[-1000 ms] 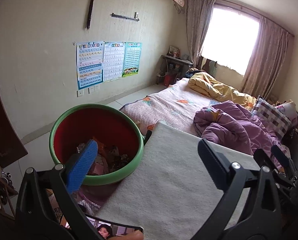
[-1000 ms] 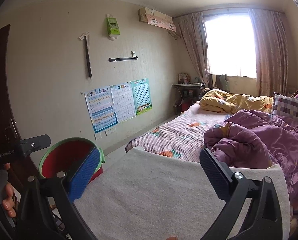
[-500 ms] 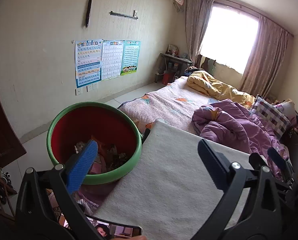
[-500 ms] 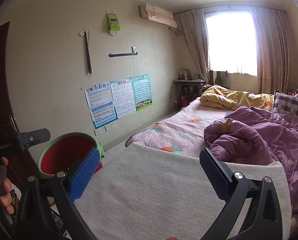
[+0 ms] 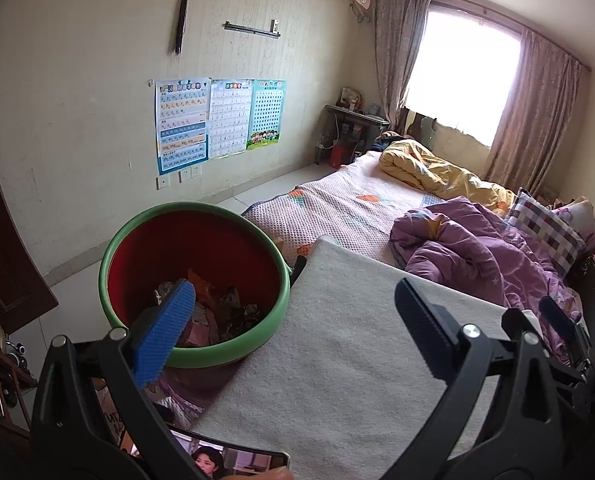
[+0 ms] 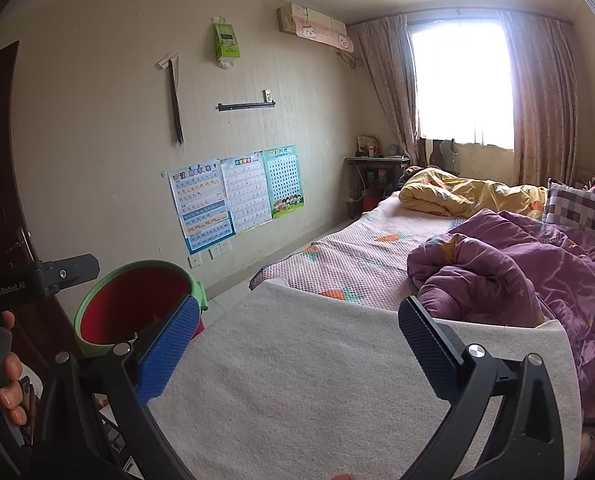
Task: Collect trash
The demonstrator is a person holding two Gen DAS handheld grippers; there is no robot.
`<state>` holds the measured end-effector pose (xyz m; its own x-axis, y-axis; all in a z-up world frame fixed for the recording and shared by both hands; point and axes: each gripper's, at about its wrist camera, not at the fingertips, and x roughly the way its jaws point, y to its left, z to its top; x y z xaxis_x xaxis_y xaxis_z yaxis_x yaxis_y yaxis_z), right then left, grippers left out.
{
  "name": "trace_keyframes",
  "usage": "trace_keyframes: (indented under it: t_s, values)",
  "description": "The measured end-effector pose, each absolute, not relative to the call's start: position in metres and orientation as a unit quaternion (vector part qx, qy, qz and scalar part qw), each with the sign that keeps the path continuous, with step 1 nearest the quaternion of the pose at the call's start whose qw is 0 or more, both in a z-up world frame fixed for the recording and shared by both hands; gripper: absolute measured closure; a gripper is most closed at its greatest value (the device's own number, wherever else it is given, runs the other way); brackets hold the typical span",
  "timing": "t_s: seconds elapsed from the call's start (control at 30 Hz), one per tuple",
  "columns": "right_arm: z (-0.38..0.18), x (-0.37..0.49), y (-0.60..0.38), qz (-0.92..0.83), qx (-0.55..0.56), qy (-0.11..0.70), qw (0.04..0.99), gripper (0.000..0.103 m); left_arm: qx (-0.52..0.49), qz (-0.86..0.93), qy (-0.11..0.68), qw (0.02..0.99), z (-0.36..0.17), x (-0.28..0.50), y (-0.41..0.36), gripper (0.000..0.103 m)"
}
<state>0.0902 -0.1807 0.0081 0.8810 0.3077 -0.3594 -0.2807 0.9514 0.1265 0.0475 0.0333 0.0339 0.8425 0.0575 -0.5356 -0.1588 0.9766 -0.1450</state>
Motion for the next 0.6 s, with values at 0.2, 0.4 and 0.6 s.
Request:
trace_keyframes:
  t_s: [0.2,0.4,0.6]
  values:
    - [0.006,0.09,-0.181,0.151,0.036,0.193,0.969,0.006,-0.092,0.057,0.276,0.955,0.033,0.048,0.033,0.005]
    - [-0.003,0.086,-0.187,0.147,0.026,0.207,0.967,0.006,-0.097,0.057,0.285,0.952,0.028,0.048,0.034,0.005]
    - [-0.044,0.084,-0.225,0.08,0.028,0.268,0.96,0.006,-0.115,0.05,0.297,0.947,0.017,0.046,0.044,0.005]
